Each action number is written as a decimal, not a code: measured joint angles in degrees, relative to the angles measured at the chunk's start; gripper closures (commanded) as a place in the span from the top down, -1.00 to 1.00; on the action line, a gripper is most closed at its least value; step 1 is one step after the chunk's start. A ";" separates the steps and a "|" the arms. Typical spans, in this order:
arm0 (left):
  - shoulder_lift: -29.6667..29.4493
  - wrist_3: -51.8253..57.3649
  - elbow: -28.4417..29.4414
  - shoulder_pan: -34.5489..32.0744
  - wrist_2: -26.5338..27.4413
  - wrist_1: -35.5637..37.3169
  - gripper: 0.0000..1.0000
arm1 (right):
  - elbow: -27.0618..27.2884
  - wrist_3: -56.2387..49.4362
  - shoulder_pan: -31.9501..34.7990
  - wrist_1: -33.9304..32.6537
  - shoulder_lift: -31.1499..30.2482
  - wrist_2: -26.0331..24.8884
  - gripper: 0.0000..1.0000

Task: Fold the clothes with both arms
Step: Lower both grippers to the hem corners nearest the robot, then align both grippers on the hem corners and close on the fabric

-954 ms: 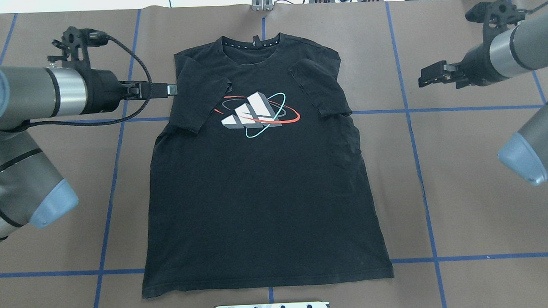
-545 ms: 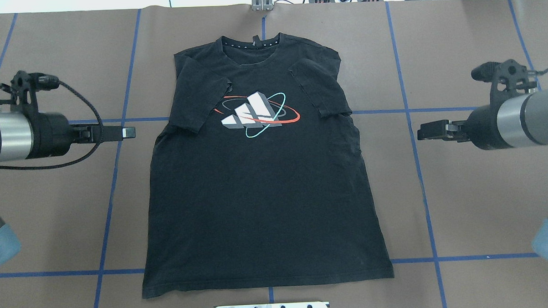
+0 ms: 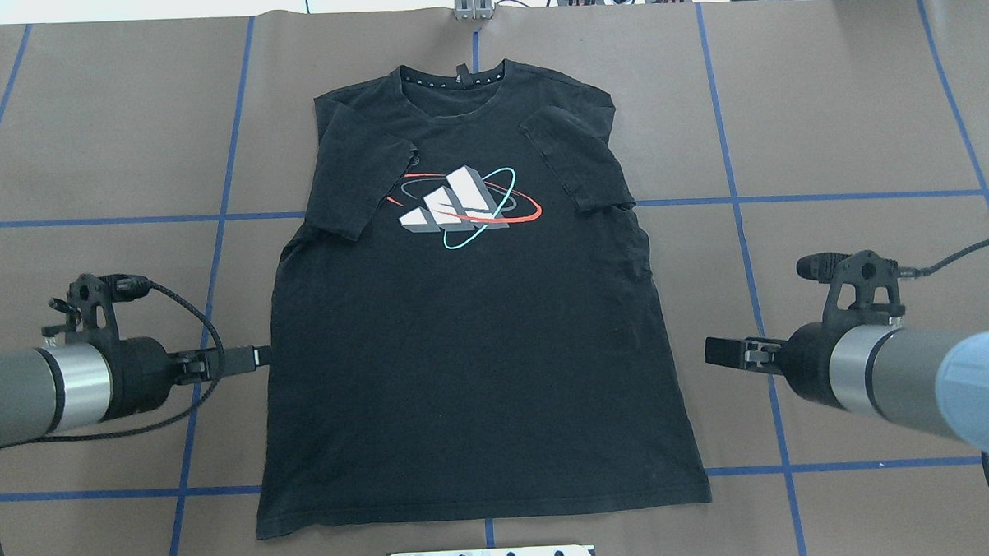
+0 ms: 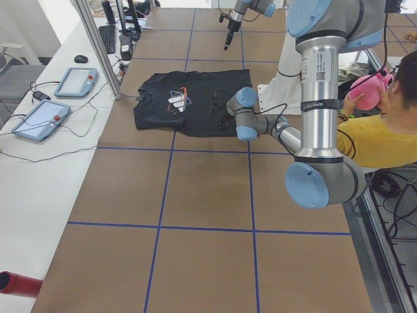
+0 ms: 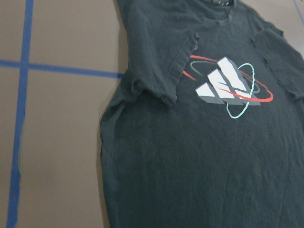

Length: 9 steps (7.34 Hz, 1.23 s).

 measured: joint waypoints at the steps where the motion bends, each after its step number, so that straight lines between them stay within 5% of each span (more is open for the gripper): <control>1: 0.51 -2.78 0.00 3.88 2.86 0.07 1.00 | 0.34 2.85 -4.32 0.01 -0.48 -4.22 0.96; 3: 1.80 -6.06 0.04 8.87 5.60 0.18 1.00 | 0.59 7.29 -10.94 0.08 -1.32 -11.18 0.98; 6: 3.96 -8.49 -0.04 14.36 6.56 0.22 1.00 | 0.74 8.63 -13.26 0.11 -1.49 -13.82 0.99; 9: 4.16 -12.33 0.17 19.60 9.08 0.38 0.53 | 1.12 8.69 -13.42 0.11 -1.43 -14.08 0.99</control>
